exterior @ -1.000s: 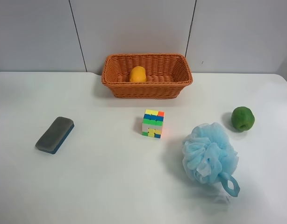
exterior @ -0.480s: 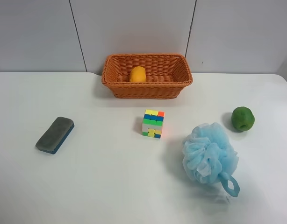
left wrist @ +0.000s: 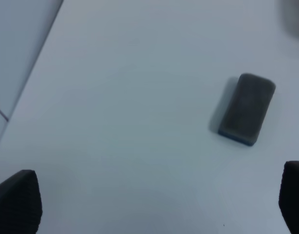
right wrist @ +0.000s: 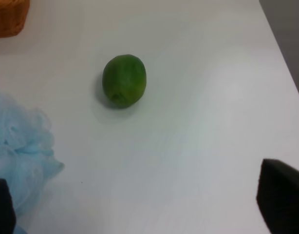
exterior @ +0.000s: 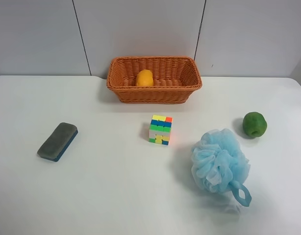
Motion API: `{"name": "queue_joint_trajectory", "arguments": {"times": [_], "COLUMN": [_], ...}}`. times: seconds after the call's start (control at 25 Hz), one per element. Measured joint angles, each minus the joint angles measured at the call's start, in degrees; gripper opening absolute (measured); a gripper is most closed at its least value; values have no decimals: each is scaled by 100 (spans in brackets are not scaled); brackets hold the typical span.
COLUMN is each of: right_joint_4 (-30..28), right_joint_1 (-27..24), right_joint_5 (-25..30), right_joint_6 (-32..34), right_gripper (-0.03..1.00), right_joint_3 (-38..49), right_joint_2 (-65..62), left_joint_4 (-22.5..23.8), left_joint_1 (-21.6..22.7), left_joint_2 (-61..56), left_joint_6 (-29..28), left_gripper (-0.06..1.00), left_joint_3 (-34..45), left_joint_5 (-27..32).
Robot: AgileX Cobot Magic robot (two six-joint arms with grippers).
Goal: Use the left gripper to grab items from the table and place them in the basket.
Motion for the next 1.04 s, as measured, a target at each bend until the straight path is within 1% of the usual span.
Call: {"name": "queue_joint_trajectory", "arguments": {"times": [0.16,0.32,0.8,1.04], "right_joint_4": [0,0,0,0], "right_joint_1": [0,0,0,0], "right_joint_5": [0,0,0,0], "right_joint_6": [0,0,0,0], "right_gripper": [99,99,99,99], "right_joint_3": [0,0,0,0], "right_joint_2": [0,0,0,0], "left_joint_4": [-239,-428,-470,-470], "left_joint_1": [177,182,182,182], "left_joint_2": [-601,-713,-713,-713], "left_joint_6": [15,92,172,183], "left_gripper": [97,97,97,95], "left_joint_3": [762,1133,1153,1153], "left_joint_5": [-343,-698,-782,-782]}}
